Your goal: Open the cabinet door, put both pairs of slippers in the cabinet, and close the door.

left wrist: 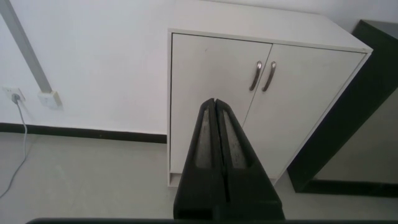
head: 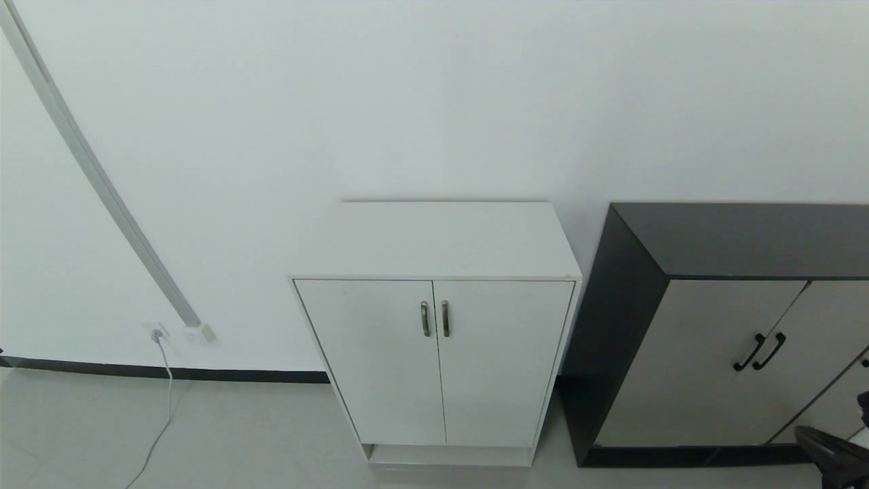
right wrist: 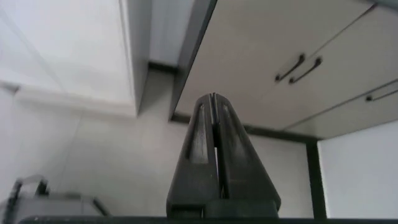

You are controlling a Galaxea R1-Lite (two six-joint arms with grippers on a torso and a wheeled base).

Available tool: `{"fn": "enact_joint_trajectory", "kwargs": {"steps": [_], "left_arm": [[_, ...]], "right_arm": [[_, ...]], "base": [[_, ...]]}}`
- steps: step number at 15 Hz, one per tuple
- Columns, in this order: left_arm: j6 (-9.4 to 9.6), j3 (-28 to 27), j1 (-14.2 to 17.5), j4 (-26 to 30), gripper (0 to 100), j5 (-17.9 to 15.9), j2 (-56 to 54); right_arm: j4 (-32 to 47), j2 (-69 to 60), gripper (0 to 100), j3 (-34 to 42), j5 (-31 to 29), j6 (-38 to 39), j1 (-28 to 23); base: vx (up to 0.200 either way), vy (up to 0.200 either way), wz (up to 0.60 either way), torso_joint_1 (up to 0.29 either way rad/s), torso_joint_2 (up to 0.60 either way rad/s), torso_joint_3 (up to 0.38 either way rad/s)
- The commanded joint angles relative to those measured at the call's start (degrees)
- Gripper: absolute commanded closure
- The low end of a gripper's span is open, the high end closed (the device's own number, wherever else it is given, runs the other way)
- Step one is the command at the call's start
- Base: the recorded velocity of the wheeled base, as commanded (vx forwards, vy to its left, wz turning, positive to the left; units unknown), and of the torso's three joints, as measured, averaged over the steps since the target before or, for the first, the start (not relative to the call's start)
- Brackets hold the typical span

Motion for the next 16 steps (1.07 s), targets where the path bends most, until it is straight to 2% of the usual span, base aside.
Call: {"fn": "enact_joint_trajectory", "kwargs": {"steps": [1, 6, 9, 16], "left_arm": [[-0.01, 0.0, 0.0, 0.0, 100, 0.0, 0.1], [-0.1, 0.0, 0.0, 0.0, 100, 0.0, 0.1], [-0.1, 0.0, 0.0, 0.0, 100, 0.1, 0.1], [-0.1, 0.0, 0.0, 0.0, 100, 0.1, 0.1]], "right_arm": [[6.6, -8.9, 100, 0.1, 2.3, 0.0, 0.0], [23.1, -15.3, 100, 0.1, 8.7, 0.0, 1.1], [30.0, -17.5, 100, 0.1, 9.5, 0.0, 2.1], [33.7, -21.4, 100, 0.1, 13.7, 0.5, 2.5]], "base": [[0.0, 0.0, 0.0, 0.0, 0.0, 0.0], [0.0, 0.0, 0.0, 0.0, 0.0, 0.0], [0.0, 0.0, 0.0, 0.0, 0.0, 0.0], [0.0, 0.0, 0.0, 0.0, 0.0, 0.0]]}}
